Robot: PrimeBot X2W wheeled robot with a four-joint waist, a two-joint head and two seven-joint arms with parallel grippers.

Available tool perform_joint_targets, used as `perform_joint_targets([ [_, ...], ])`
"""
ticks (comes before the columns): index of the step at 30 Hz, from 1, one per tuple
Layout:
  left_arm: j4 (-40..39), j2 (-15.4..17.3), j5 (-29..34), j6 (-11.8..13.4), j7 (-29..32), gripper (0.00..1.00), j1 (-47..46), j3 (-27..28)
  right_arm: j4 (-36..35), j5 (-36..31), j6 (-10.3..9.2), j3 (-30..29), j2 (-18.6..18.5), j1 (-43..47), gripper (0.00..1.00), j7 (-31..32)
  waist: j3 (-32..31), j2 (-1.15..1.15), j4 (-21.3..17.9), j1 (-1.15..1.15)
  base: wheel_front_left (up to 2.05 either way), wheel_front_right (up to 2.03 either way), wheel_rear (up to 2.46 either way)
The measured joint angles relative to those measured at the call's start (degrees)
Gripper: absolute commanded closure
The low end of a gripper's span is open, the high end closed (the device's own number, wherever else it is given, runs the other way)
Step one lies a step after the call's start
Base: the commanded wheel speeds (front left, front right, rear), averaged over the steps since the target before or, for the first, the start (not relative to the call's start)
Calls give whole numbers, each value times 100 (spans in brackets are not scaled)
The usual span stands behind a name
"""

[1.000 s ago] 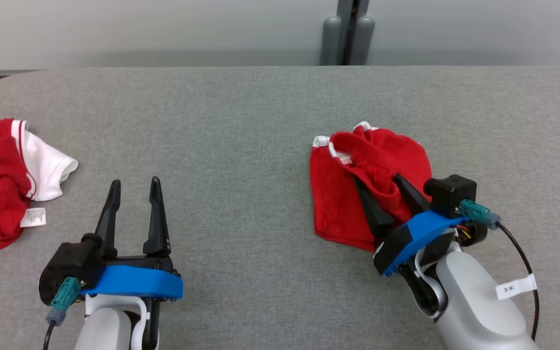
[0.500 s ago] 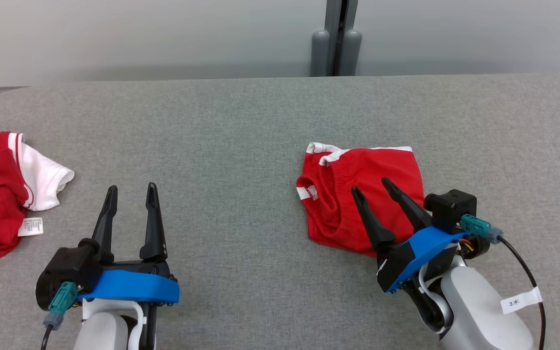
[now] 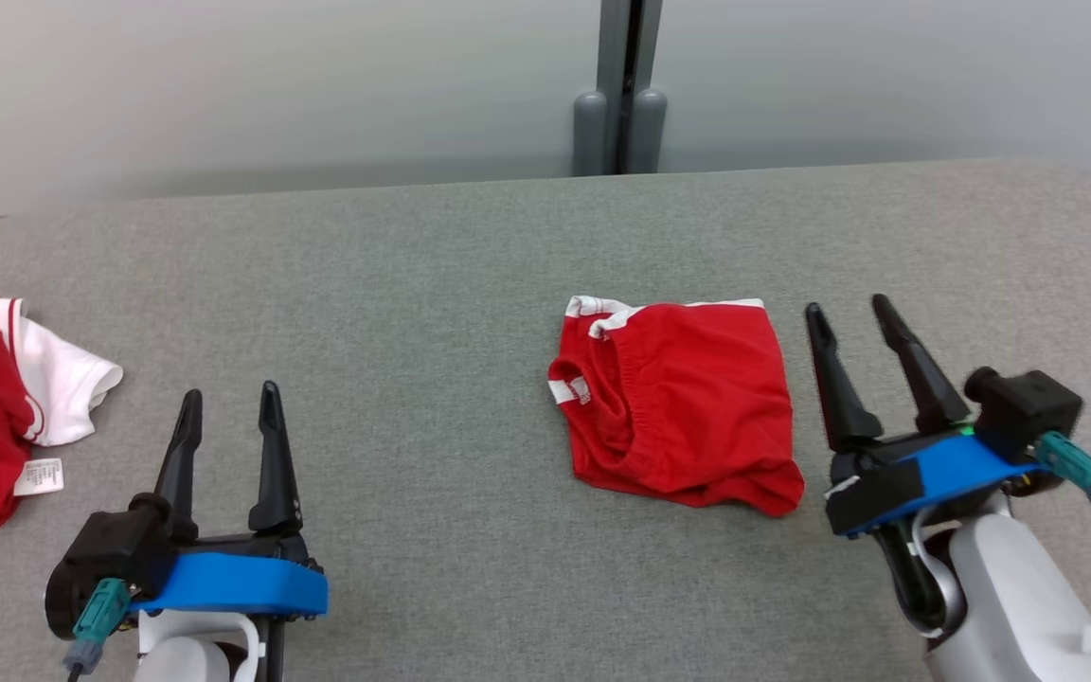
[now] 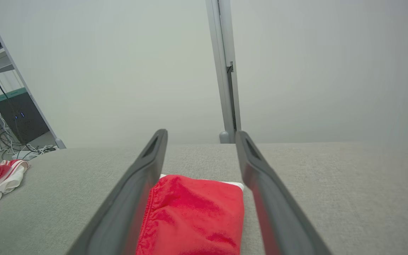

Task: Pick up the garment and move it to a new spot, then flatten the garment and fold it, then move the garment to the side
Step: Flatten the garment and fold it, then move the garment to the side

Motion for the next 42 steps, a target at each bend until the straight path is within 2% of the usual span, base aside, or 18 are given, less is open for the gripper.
perform_joint_targets([
  [8, -143, 0, 125, 18, 0, 0, 183, 198, -523, -215, 0, -792, 46, 609, 0, -66, -164, 0, -197, 0, 0, 0, 0],
  [15, -243, 0, 264, 74, 0, 0, 381, 292, -1005, -443, 0, -1071, 197, 1168, 0, 3, -276, 0, -189, -1, 0, 0, 0],
  [24, -232, 1, 463, 93, 0, 0, 490, 359, -1304, -690, 0, -1114, 358, 1512, 0, 199, -318, 0, -89, 0, 0, 0, 0],
  [42, -127, 2, 560, 151, 0, 0, 493, 354, -1262, -814, 0, -1136, 422, 1584, 0, 347, -361, 0, 15, 0, 0, 0, 0],
])
